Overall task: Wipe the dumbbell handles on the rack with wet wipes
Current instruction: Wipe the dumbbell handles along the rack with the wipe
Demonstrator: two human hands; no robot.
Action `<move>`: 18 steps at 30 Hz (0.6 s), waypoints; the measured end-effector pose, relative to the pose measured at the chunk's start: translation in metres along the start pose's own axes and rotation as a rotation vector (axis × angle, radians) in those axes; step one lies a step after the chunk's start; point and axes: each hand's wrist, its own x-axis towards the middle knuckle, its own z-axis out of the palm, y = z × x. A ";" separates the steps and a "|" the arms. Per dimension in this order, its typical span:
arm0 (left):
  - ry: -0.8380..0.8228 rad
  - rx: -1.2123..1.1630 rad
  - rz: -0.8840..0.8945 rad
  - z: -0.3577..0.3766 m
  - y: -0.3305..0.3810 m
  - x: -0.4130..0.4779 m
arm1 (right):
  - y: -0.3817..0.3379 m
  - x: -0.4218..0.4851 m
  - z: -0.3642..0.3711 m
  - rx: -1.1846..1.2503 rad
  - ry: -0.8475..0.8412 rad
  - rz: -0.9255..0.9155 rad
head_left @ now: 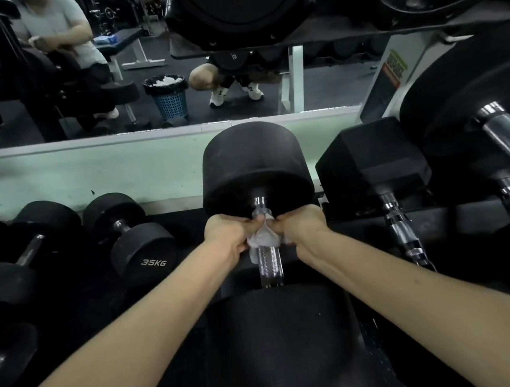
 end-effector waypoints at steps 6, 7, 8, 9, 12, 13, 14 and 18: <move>-0.040 -0.118 0.008 0.003 0.004 0.006 | 0.001 0.008 0.004 0.142 0.028 0.026; -0.099 -0.113 -0.005 0.001 0.005 0.003 | 0.001 0.004 0.000 0.090 0.027 0.001; -0.149 -0.085 -0.031 -0.003 0.007 -0.001 | 0.001 0.000 -0.004 0.036 0.020 -0.028; -0.167 -0.016 -0.055 -0.008 0.010 -0.006 | 0.000 -0.003 -0.009 -0.009 0.004 -0.058; -0.037 0.410 0.047 -0.029 0.014 -0.013 | -0.004 -0.012 -0.020 -0.079 -0.038 -0.137; 0.000 0.499 0.105 -0.034 0.015 -0.016 | -0.006 -0.013 -0.023 -0.081 -0.033 -0.164; 0.018 0.540 0.149 -0.037 0.016 -0.020 | -0.007 -0.013 -0.024 -0.092 -0.030 -0.192; -0.131 0.576 0.129 -0.035 0.017 -0.032 | -0.007 -0.024 -0.024 -0.266 -0.132 -0.258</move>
